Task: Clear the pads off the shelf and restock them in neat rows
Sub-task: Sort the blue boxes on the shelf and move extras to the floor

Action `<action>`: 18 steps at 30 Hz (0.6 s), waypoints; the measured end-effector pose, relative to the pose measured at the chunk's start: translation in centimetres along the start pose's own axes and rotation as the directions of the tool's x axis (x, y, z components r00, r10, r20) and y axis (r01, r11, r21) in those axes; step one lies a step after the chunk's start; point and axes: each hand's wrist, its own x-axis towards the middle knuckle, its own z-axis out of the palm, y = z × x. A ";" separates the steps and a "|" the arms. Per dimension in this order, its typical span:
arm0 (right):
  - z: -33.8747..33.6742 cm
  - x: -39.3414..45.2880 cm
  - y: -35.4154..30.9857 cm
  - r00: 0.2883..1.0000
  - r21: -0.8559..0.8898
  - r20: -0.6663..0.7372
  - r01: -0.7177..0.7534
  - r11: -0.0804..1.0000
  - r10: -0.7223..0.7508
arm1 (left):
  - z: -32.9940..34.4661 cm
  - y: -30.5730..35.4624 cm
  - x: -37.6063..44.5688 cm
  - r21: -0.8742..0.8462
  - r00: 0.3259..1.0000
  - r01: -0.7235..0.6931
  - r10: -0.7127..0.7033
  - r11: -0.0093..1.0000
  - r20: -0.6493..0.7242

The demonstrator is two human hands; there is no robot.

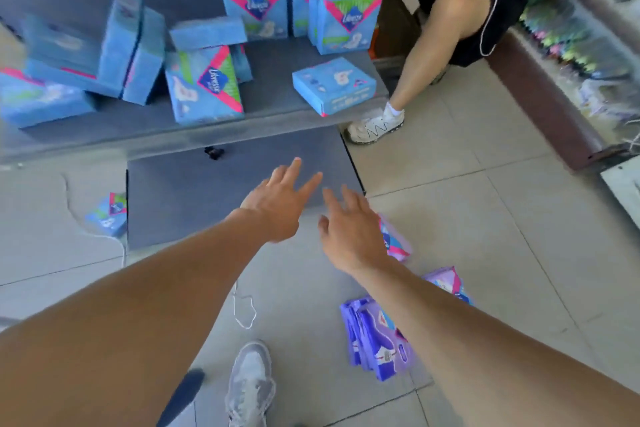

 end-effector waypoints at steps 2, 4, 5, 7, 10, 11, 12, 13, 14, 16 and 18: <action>-1.7 -0.2 -3.7 0.997 -0.016 0.025 0.077 0.997 -0.077 | -1.5 -2.2 -3.2 -0.031 0.998 0.050 -0.051 0.998 -0.033; -3.1 -0.4 -7.4 0.989 -0.027 0.034 0.145 0.989 -0.144 | -2.7 -4.8 -6.8 -0.045 0.993 0.111 -0.113 0.993 -0.043; -3.6 -0.7 -9.2 0.984 -0.030 0.031 0.177 0.984 -0.176 | -3.3 -6.1 -8.6 -0.050 0.988 0.142 -0.144 0.989 -0.048; -4.3 -1.4 -12.4 0.975 -0.038 0.031 0.219 0.975 -0.218 | -4.0 -8.5 -12.0 -0.058 0.978 0.196 -0.200 0.979 -0.056; -5.2 -2.7 -16.5 0.969 -0.057 0.067 0.244 0.968 -0.240 | -4.8 -11.7 -17.1 -0.083 0.954 0.285 -0.291 0.955 -0.072; -5.4 -3.0 -17.4 0.967 -0.062 0.071 0.247 0.967 -0.243 | -4.9 -12.5 -18.4 -0.086 0.946 0.308 -0.315 0.947 -0.072; -5.6 -3.3 -18.5 0.965 -0.068 0.072 0.256 0.964 -0.252 | -5.1 -13.5 -19.8 -0.085 0.939 0.331 -0.337 0.940 -0.074; -5.8 -3.6 -19.6 0.962 -0.072 0.070 0.268 0.961 -0.263 | -5.3 -14.3 -21.1 -0.084 0.931 0.350 -0.357 0.933 -0.082; -5.9 -4.0 -20.6 0.960 -0.076 0.069 0.277 0.958 -0.272 | -5.5 -15.1 -22.4 -0.083 0.924 0.366 -0.373 0.927 -0.091; -6.0 -5.0 -22.4 0.960 -0.071 0.062 0.277 0.958 -0.273 | -5.9 -16.6 -24.9 -0.076 0.910 0.392 -0.398 0.917 -0.112; -6.1 -6.1 -23.9 0.961 -0.064 0.062 0.272 0.960 -0.268 | -6.0 -17.7 -27.0 -0.073 0.900 0.412 -0.418 0.908 -0.123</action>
